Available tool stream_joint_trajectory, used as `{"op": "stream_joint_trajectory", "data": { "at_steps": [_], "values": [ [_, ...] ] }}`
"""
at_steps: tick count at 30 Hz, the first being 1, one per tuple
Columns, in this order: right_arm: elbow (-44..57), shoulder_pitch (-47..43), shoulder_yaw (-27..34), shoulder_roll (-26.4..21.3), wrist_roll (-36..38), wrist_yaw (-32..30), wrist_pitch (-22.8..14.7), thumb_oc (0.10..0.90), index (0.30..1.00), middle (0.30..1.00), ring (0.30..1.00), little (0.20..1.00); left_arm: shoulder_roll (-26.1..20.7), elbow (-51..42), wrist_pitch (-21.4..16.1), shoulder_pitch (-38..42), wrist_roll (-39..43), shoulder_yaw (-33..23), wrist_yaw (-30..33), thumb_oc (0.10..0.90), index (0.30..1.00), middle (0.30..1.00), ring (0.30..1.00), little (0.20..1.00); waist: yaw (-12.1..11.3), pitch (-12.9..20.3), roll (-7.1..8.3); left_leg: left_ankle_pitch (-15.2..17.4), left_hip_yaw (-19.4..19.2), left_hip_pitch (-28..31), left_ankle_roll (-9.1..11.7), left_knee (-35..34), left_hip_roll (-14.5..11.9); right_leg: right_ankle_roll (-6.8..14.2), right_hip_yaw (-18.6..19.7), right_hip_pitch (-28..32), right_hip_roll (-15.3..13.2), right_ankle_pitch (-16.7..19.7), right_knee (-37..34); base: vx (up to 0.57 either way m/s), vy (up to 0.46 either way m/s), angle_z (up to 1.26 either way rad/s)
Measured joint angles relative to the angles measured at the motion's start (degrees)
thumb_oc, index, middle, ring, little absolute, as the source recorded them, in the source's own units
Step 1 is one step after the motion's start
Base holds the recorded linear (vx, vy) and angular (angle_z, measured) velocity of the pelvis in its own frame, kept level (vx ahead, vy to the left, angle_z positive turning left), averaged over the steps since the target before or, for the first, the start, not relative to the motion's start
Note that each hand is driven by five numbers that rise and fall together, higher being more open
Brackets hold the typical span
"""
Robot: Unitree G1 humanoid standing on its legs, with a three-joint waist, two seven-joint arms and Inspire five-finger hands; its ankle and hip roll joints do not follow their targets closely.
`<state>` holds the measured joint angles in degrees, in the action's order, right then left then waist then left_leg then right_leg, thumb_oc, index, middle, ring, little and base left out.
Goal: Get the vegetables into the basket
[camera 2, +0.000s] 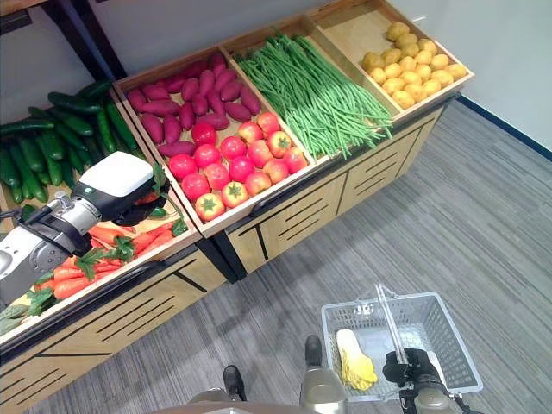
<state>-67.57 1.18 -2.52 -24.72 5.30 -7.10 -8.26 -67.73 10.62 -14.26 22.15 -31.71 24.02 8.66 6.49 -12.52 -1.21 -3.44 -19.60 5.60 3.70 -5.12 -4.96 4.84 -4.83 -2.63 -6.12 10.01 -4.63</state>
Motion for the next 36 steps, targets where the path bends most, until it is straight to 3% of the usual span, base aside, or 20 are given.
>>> {"op": "stream_joint_trajectory", "data": {
  "at_steps": [3,5,6,8,10,12,14,15,17,19,24,26,27,28,29,31,32,34,35,36],
  "values": [
    [1.6,-1.0,1.1,0.7,0.0,0.0,0.0,0.400,0.300,0.300,0.300,0.300,-1.5,-1.4,0.1,2.4,0.0,0.0,0.0,0.400,0.300,0.300,0.300,0.300,0.1,-1.0,2.20,1.0,-4.7,-0.1,-1.5,-0.2,2.3,1.9,4.8,-3.1,-1.7,1.7,0.5,-0.18,0.112,-0.74],
    [1.6,-1.2,1.0,3.1,0.1,-0.3,0.0,0.400,0.300,0.300,0.300,0.300,-3.7,-2.5,-0.8,4.5,-0.1,0.0,0.4,0.400,0.300,0.300,0.300,0.300,1.6,-1.3,5.83,1.6,-7.4,-1.6,-3.3,1.1,4.0,5.2,5.2,-5.1,-3.3,2.6,-0.3,-0.23,0.093,-0.65],
    [1.4,-1.2,1.0,3.5,0.1,-0.4,0.0,0.400,0.300,0.300,0.300,0.300,-4.2,-3.3,-0.8,4.4,-0.1,0.0,0.4,0.400,0.300,0.300,0.300,0.300,0.8,-1.4,5.89,1.2,-9.3,-2.0,-4.1,1.2,3.2,5.3,1.4,-6.1,-4.0,-1.3,-0.1,-0.11,0.107,-0.94],
    [-0.7,-0.6,1.1,3.5,0.1,-0.7,0.6,0.400,0.300,0.300,0.300,0.300,-5.4,-3.9,-1.4,3.6,-1.1,0.0,0.2,0.400,0.300,0.300,0.300,0.300,-2.9,-1.9,3.19,1.2,-13.2,-1.5,-3.6,1.4,-2.6,3.9,-13.1,-8.4,-4.9,-8.1,18.4,-0.04,0.040,-0.99],
    [-0.3,1.9,1.1,3.4,0.0,-0.5,0.4,0.400,0.300,0.300,0.300,0.300,-8.6,-4.4,-0.9,0.1,-1.1,-2.3,0.2,0.400,0.300,0.300,0.300,0.300,-4.6,-1.0,4.67,1.2,-14.9,-0.2,-2.6,1.6,-3.0,4.6,-14.6,-4.9,-8.1,-13.1,28.7,-0.05,-0.053,-0.56],
    [0.2,2.2,1.1,2.8,0.0,-0.6,0.4,0.400,0.300,0.300,0.300,0.300,-11.3,-4.3,0.3,-8.2,-1.2,-6.4,-0.2,0.400,0.300,0.300,0.300,0.300,-7.4,0.0,5.23,0.5,-16.6,0.8,-1.7,1.7,-2.9,3.9,-14.0,1.2,-6.2,-14.5,17.9,0.04,-0.137,-0.97],
    [0.7,2.1,1.1,2.2,-0.4,-0.6,0.5,0.400,0.300,0.300,0.300,0.300,-9.4,-4.3,-0.1,-11.9,-1.3,-7.8,-0.4,0.400,0.300,0.300,0.300,0.300,-6.6,0.8,3.58,0.4,-15.9,0.8,-1.7,3.1,-3.7,2.1,-12.7,5.6,-4.1,-13.1,9.1,0.02,-0.194,-0.55],
    [1.5,2.7,1.0,2.4,-0.4,-0.3,0.6,0.400,0.300,0.300,0.300,0.300,-6.1,-5.7,-1.0,-12.0,-1.3,-8.1,-0.4,0.400,0.300,0.300,0.300,0.300,-6.0,1.4,4.00,3.9,-13.1,-2.8,-0.9,7.6,-3.5,0.8,-12.3,6.8,-4.9,-12.1,6.4,-0.02,-0.187,-0.18],
    [1.6,3.2,1.2,0.1,-0.4,-0.5,0.8,0.400,0.300,0.300,0.300,0.300,-5.5,-9.8,-2.4,-12.0,-1.3,-7.8,-0.4,0.400,0.300,0.300,0.300,0.300,-4.9,1.6,1.26,-3.1,-11.1,-3.1,-3.5,-0.3,-0.6,0.9,-11.8,7.1,-3.5,-12.1,6.5,0.00,-0.176,-0.15],
    [2.4,4.1,2.0,0.0,-0.4,-0.4,-0.6,0.400,0.300,0.300,0.300,0.300,-4.4,-9.7,-2.8,-9.7,-1.3,-7.2,-0.3,0.400,0.300,0.300,0.300,0.300,-2.9,2.8,0.70,-3.2,-11.3,-1.4,-3.7,0.0,-2.2,2.3,-10.8,7.3,-1.8,-12.0,2.8,-0.01,-0.241,-0.20],
    [3.3,4.4,2.5,-0.4,-0.4,-0.1,-0.9,0.400,0.300,0.300,0.300,0.300,1.3,-6.3,-1.7,-7.6,-1.3,-4.5,-0.4,0.400,0.300,0.300,0.300,0.300,-0.8,2.6,-1.62,-4.1,-10.3,-2.0,-2.0,4.4,-4.3,0.0,-11.0,9.3,0.0,-9.3,0.6,-0.05,-0.279,-0.04],
    [3.5,4.4,2.4,-0.5,-0.4,-0.1,-0.9,0.400,0.300,0.300,0.300,0.300,2.3,-6.3,-1.9,-6.1,-1.3,-2.3,-0.8,0.400,0.300,0.300,0.300,0.300,-0.6,2.5,-1.64,-6.8,-8.6,-3.7,1.8,9.3,-6.8,-0.6,-11.1,9.6,1.1,-9.4,1.0,-0.08,-0.123,-0.13],
    [3.4,4.1,2.3,-0.6,-0.4,-0.1,-0.8,0.400,0.300,0.300,0.300,0.300,2.3,-6.3,-1.9,-5.4,-1.2,-2.3,-1.3,0.400,0.300,0.300,0.300,0.300,-0.7,2.2,-1.47,-7.6,-6.0,-4.3,2.8,11.5,-8.3,-0.7,-10.8,9.0,1.8,-9.4,1.6,0.01,0.000,-0.94],
    [2.8,1.6,2.1,-0.8,-0.4,-0.3,-0.8,0.400,0.300,0.300,0.300,0.300,2.3,-6.3,-1.6,-7.2,-1.2,-3.3,-1.2,0.400,0.300,0.300,0.300,0.300,-2.7,1.4,0.12,-3.8,7.1,-6.3,5.2,18.1,-7.3,-2.3,-4.6,8.8,1.9,-9.7,2.3,0.05,0.058,-1.86],
    [1.6,-1.3,2.1,-2.3,-0.4,-0.4,-0.7,0.400,0.300,0.300,0.300,0.300,1.7,-7.2,-1.9,-9.9,-1.3,-4.6,-1.2,0.400,0.300,0.300,0.300,0.300,-4.4,1.3,-0.13,1.8,21.8,-5.5,7.6,10.7,-2.3,-3.7,0.8,6.5,1.6,-8.4,2.0,0.10,0.080,-2.01],
    [1.2,-3.1,2.0,-3.9,-0.4,-0.6,-0.7,0.400,0.300,0.300,0.300,0.300,1.5,-9.0,-2.8,-13.7,-1.3,-7.7,-1.2,0.400,0.300,0.300,0.300,0.300,-2.7,0.7,-0.95,0.9,27.3,-5.0,5.6,-0.3,-0.4,-3.1,4.4,6.2,2.4,-7.8,1.2,0.11,0.113,-1.38],
    [1.3,-3.0,0.9,-4.4,-0.4,-0.4,-0.6,0.400,0.300,0.300,0.300,0.300,1.4,-10.5,-2.8,-16.4,-1.3,-10.2,-1.1,0.400,0.300,0.300,0.300,0.300,-4.7,0.6,-0.87,1.1,30.8,-4.8,4.6,-0.3,0.3,-2.3,8.6,5.5,3.0,-7.8,1.3,0.06,0.120,-1.63],
    [2.2,1.0,0.0,-8.0,-0.4,-0.6,-0.6,0.400,0.300,0.300,0.300,0.300,0.5,-13.9,-3.6,-15.1,-1.3,-10.7,-0.7,0.400,0.300,0.300,0.300,0.300,-3.1,-0.3,-4.52,-3.5,26.3,-7.1,1.3,0.7,-0.9,-1.3,9.7,7.0,4.8,-6.9,-0.3,0.10,0.422,-1.09],
    [2.4,3.0,-0.8,-7.3,-0.5,-0.2,-0.2,0.400,0.300,0.300,0.300,0.300,0.4,-13.8,-3.3,-13.1,-1.2,-10.2,-0.4,0.400,0.300,0.300,0.300,0.300,-2.3,-1.9,-2.08,-2.3,21.6,-6.1,-0.9,0.8,2.2,0.1,10.8,5.8,0.8,-6.5,0.3,0.13,0.578,-0.61],
    [2.6,2.9,-0.1,-7.3,-0.4,-0.3,-0.3,0.400,0.300,0.300,0.300,0.300,0.3,-13.5,-3.0,-12.8,-1.2,-9.5,-0.7,0.400,0.300,0.300,0.300,0.300,-0.8,-2.0,-2.18,-2.0,19.5,-4.8,-3.3,0.0,4.7,0.3,11.9,5.4,-1.5,-6.3,1.9,0.03,0.382,-0.95]
  ]
}}
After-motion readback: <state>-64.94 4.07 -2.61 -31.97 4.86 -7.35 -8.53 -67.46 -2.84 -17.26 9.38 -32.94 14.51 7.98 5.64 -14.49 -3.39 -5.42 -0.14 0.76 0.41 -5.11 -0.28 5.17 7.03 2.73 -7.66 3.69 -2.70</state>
